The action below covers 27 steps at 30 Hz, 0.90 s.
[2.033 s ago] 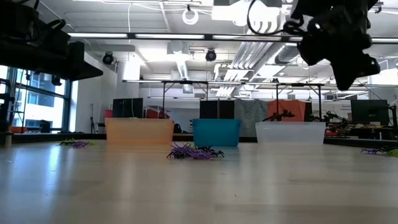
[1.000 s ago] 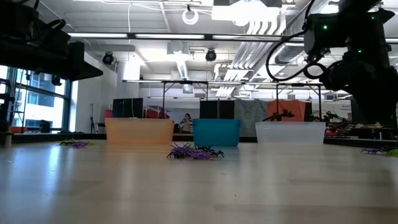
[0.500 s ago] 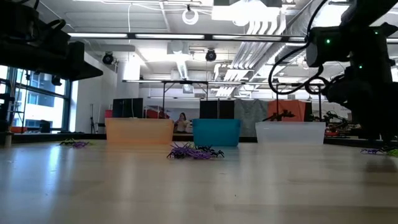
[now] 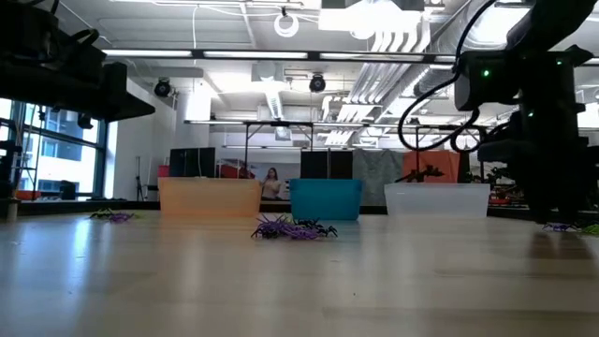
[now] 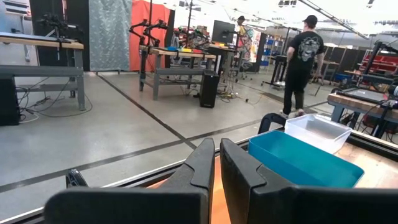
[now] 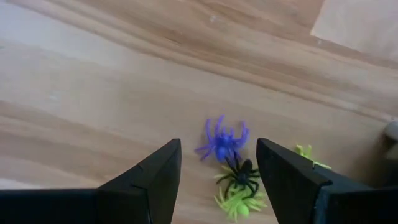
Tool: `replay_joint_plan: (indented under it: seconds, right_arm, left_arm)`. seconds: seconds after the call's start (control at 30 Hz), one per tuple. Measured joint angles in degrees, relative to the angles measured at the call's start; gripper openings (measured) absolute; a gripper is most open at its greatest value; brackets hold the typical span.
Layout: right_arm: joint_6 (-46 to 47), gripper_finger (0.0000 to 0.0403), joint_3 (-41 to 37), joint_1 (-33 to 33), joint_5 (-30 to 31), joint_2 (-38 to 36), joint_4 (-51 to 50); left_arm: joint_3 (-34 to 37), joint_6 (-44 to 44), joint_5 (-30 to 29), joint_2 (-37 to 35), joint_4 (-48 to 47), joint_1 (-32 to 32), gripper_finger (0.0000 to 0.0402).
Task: Sort Halloween decoration
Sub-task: Put the purple spider toy into the blue bin
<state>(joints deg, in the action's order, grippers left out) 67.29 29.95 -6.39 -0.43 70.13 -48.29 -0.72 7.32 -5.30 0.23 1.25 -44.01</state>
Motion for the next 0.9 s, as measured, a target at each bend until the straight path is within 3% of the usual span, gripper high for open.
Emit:
replay_joint_plan:
  seconds: [0.27,0.7,0.9]
  right_arm:
    - [1.29,0.0190,0.34,0.00,0.31,5.62,3.48]
    - [1.31,0.0012,-0.06,0.00,0.39,2.64,2.21]
    - [0.01,0.0005,1.31,0.02,0.99,2.27,0.32]
  left_arm:
    - [0.00,0.01,0.01,0.02,0.00,0.00,0.0015]
    - [-0.01,0.01,-0.01,0.01,-0.01,0.02,0.0015]
    - [-0.01,0.00,0.02,0.02,0.01,0.00,0.0015]
